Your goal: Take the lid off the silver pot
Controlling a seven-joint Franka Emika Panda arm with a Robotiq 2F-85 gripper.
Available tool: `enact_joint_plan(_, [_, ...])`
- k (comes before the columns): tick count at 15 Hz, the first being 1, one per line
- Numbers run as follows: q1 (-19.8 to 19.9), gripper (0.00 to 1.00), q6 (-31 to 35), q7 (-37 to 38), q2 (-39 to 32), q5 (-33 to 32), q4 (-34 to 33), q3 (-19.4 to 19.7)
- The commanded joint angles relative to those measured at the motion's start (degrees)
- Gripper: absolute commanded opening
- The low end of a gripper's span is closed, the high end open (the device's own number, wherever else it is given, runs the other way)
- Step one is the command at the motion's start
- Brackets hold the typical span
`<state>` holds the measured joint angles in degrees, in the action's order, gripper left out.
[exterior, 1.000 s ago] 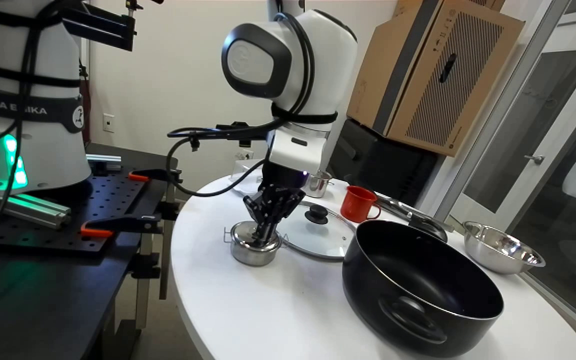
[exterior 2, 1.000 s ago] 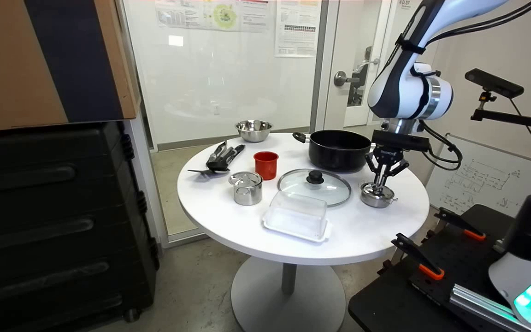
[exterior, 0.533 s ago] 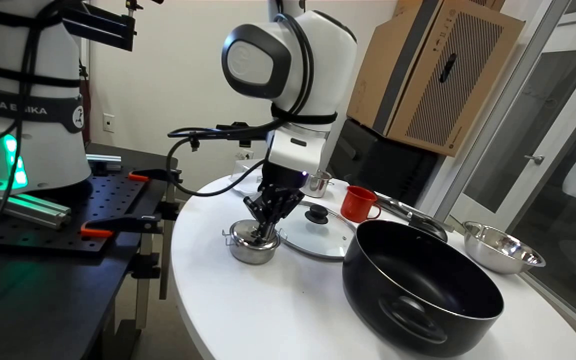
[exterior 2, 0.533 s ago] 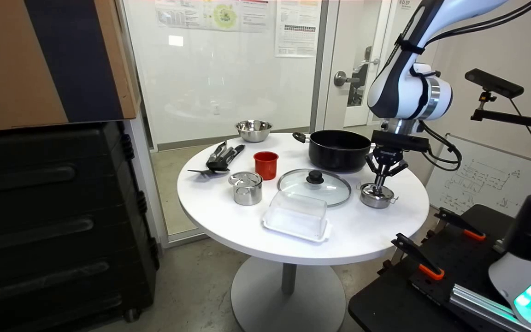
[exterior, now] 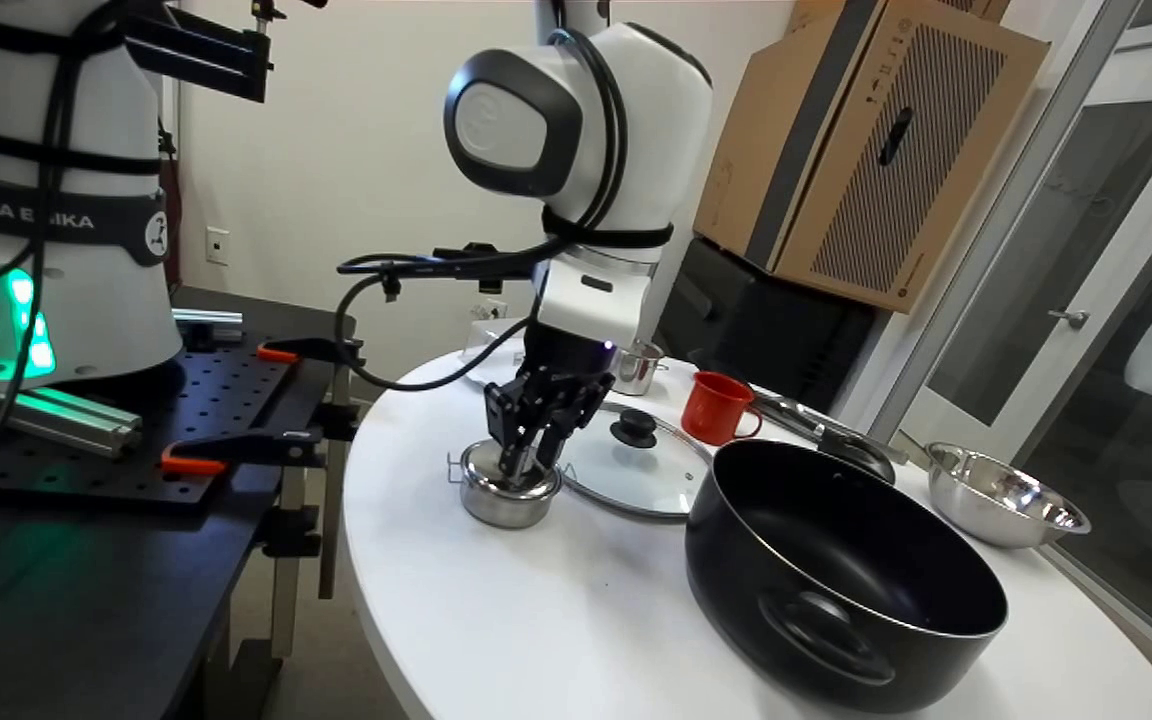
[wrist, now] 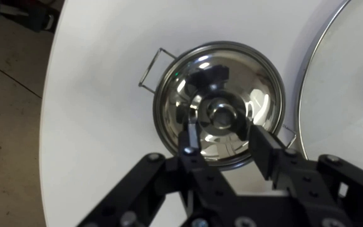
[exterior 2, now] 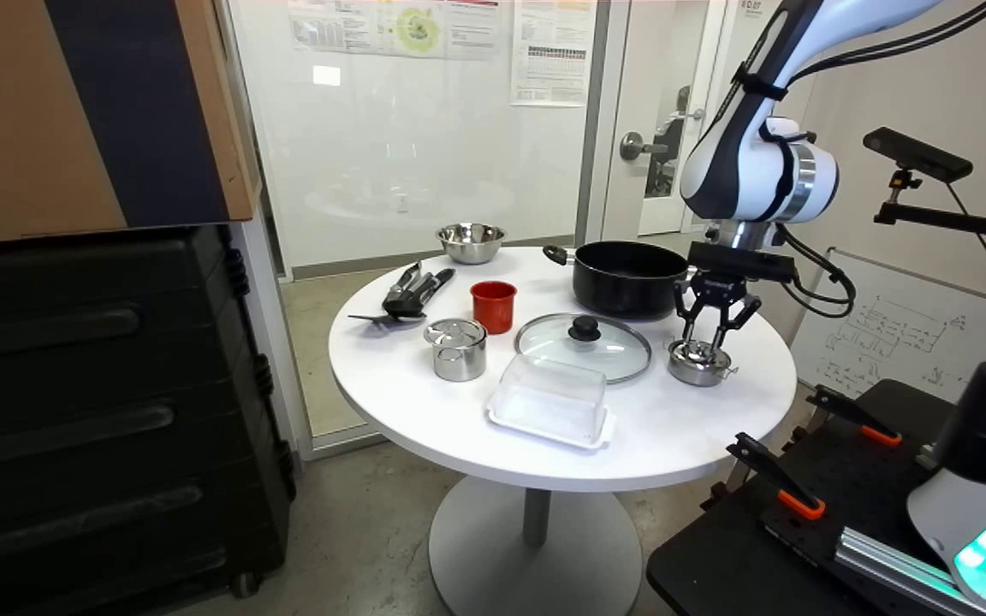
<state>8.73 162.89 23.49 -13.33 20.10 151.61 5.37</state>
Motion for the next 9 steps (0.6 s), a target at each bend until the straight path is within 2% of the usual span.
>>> enact_joint_plan(1, [-0.5,0.78,0.0,-1.8,1.4,2.1,1.2,-0.7])
enact_joint_plan(4, [-0.7,0.98,0.2,-1.7,1.3,1.9,1.6,-1.1])
enact_joint_plan(7, [-0.9,1.00,0.4,-1.7,1.3,1.9,1.9,-1.3])
enact_joint_plan(8, [-1.0,0.75,0.5,-1.7,1.2,2.0,1.9,-1.4])
enact_joint_plan(9, [-1.0,0.75,0.5,-1.7,1.1,2.1,1.9,-1.5])
